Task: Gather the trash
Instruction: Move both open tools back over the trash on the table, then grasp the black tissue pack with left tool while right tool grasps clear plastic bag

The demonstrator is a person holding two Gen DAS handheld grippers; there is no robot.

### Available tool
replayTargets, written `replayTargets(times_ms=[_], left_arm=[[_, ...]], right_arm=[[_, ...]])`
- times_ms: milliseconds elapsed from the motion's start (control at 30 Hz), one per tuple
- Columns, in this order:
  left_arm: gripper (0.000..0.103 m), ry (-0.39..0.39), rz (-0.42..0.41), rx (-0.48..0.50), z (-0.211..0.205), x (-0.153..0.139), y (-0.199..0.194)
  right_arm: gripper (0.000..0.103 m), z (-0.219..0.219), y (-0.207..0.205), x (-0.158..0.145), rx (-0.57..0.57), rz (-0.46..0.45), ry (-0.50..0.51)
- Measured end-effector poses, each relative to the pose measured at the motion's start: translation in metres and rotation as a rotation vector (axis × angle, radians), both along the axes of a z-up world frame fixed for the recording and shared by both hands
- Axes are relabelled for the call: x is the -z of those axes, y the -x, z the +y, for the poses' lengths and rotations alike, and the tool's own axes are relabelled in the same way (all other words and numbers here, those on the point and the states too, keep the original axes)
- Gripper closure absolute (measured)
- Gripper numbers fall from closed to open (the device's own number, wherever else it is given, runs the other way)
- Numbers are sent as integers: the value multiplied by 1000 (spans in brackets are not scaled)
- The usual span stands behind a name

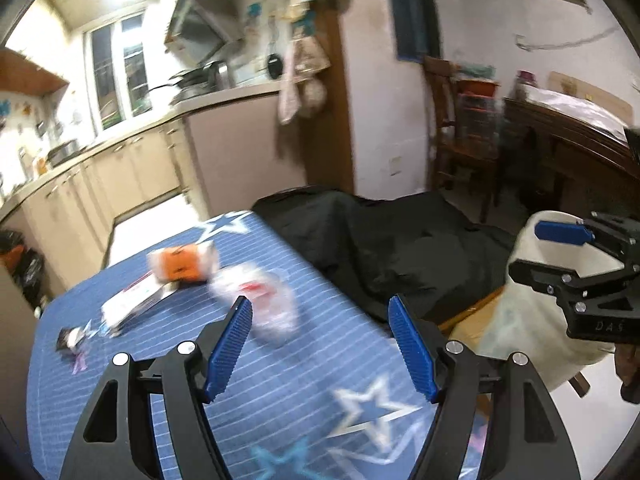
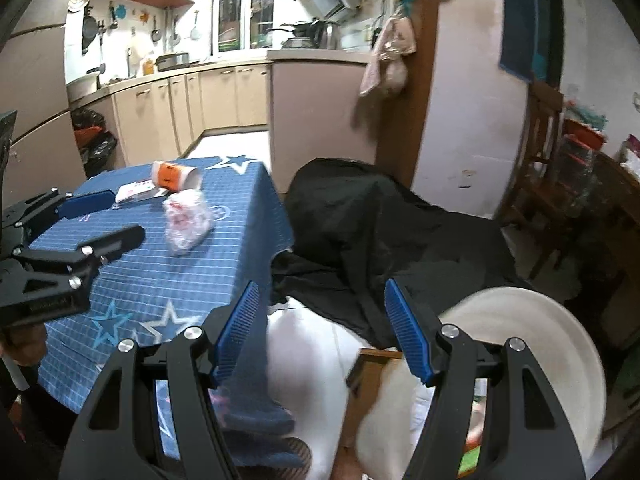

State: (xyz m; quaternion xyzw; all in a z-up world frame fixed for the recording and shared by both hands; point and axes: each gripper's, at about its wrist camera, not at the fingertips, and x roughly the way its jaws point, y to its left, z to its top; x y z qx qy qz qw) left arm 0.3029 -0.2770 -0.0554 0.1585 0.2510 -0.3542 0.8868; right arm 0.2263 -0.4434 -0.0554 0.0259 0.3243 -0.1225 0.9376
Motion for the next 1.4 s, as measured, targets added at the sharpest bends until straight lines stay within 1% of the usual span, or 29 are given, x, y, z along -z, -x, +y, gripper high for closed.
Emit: replayTargets(times_ms=[167, 267, 367, 467, 500, 633, 733, 800, 867, 967, 1033, 1100, 1233, 1300, 1333, 1367, 1400], left_arm=[[31, 0, 23, -110, 45, 6, -39], [31, -19, 32, -179, 74, 14, -65], [31, -32, 54, -232, 103, 22, -90], [31, -48, 74, -288, 131, 30, -116], [31, -54, 87, -313, 143, 34, -128], [31, -76, 102, -394, 181, 42, -162], [31, -73, 137, -434, 206, 47, -189], [31, -80, 151, -461, 217, 50, -207], [28, -81, 177, -466, 229, 54, -227], [26, -72, 219, -484, 243, 62, -256], [23, -71, 240, -487, 247, 67, -272], [21, -74, 257, -484, 247, 73, -283], [16, -102, 283, -444, 243, 87, -302], [15, -86, 306, -434, 246, 88, -308], [14, -91, 309, -445, 247, 89, -312], [14, -91, 311, -445, 248, 89, -313], [15, -96, 308, -442, 248, 89, -313]], right_arm=[[40, 29, -46, 11, -75, 22, -15], [40, 45, -71, 14, -118, 26, -10], [39, 59, -95, 19, -161, 36, -27], [23, 74, -118, 25, -199, 34, -36], [19, 78, -125, 26, -206, 34, -35], [17, 92, -159, 37, -231, 67, -51], [13, 99, -178, 46, -235, 91, -39], [8, 101, -189, 51, -231, 102, -24], [6, 102, -199, 55, -227, 110, -20], [6, 101, -211, 59, -227, 126, -46], [6, 101, -218, 62, -223, 132, -51], [6, 102, -226, 65, -219, 143, -56], [6, 100, -236, 72, -220, 169, -82], [6, 100, -240, 75, -223, 176, -96], [6, 100, -242, 76, -224, 181, -104], [7, 100, -244, 78, -229, 191, -122], [20, 99, -245, 79, -232, 196, -136]])
